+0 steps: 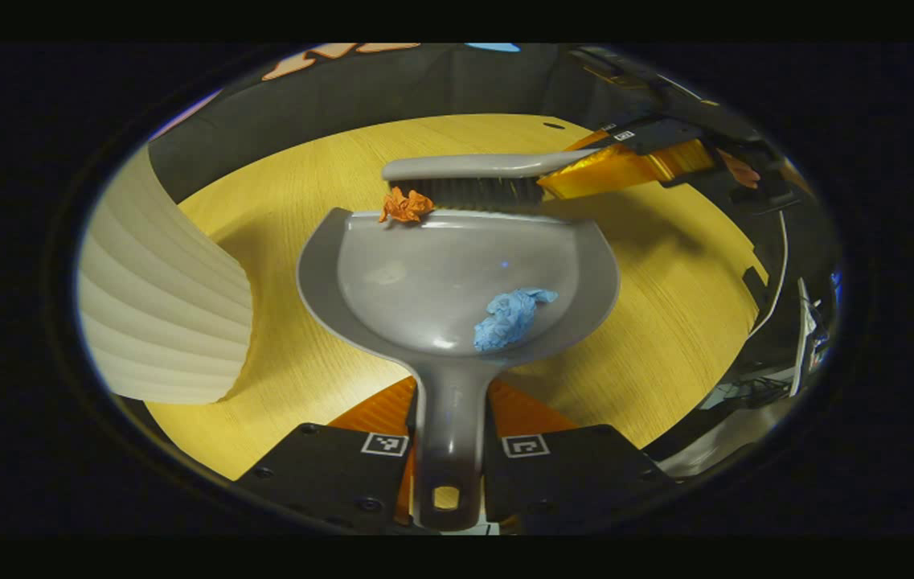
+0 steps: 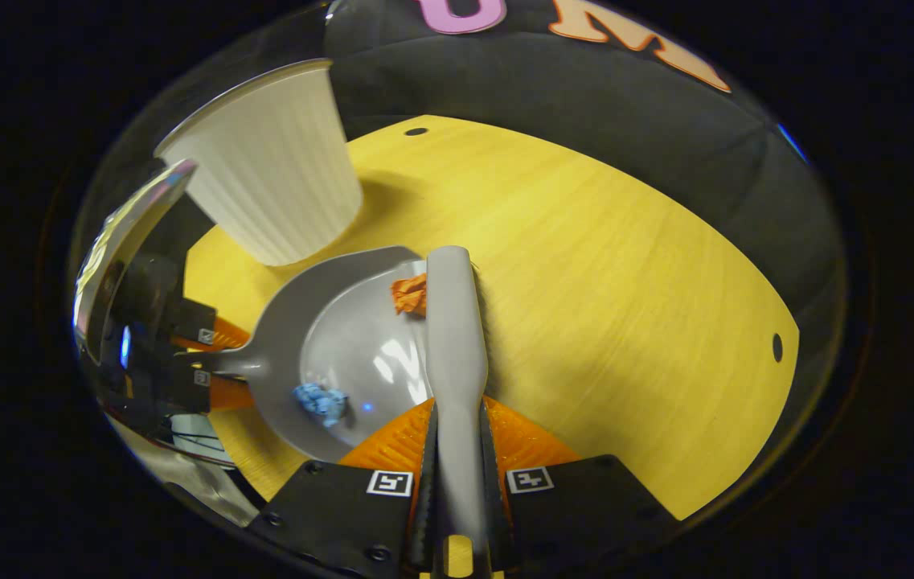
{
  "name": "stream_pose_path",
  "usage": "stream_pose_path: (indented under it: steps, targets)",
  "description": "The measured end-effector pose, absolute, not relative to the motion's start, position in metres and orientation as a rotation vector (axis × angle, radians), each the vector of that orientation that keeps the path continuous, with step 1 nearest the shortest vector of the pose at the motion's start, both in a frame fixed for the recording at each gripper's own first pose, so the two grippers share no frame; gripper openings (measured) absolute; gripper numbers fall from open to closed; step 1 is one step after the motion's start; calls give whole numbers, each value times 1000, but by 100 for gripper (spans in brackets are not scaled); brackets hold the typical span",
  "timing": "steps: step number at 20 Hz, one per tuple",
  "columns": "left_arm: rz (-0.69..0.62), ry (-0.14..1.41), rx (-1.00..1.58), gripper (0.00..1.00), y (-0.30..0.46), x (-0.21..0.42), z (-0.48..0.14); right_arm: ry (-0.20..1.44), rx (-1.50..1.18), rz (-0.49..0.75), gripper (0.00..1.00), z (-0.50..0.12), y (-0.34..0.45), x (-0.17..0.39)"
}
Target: Pick up the small broom and dustpan from the desktop, sweep the trash into the dustpan with the broom, and then empty the trash into the garbage bin.
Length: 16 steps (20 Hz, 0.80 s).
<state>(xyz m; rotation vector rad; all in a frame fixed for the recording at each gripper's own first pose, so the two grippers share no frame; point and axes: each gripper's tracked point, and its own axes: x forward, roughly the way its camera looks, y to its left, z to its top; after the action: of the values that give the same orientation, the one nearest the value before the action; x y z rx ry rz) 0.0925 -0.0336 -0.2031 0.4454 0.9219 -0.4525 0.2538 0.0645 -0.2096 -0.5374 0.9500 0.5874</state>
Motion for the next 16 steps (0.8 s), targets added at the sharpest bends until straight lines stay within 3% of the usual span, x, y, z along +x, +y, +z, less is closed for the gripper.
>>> stream_pose_path:
  steps: [2, 7, 11, 16]
  targets:
    - [-447, 914, 439, 28, -34, 94, -202, 966, -553, 625, 28, -206, 66, 235]
    - [-441, 877, 422, 28, -39, 94, -191, 824, -385, 522, 28, -153, 30, 212]
    - [-490, 858, 402, 28, -49, 97, -154, 649, -232, 370, 28, -100, -36, 176]
    - [-562, 766, 423, 28, -53, 89, -99, 545, -74, 164, 28, -108, -131, 118]
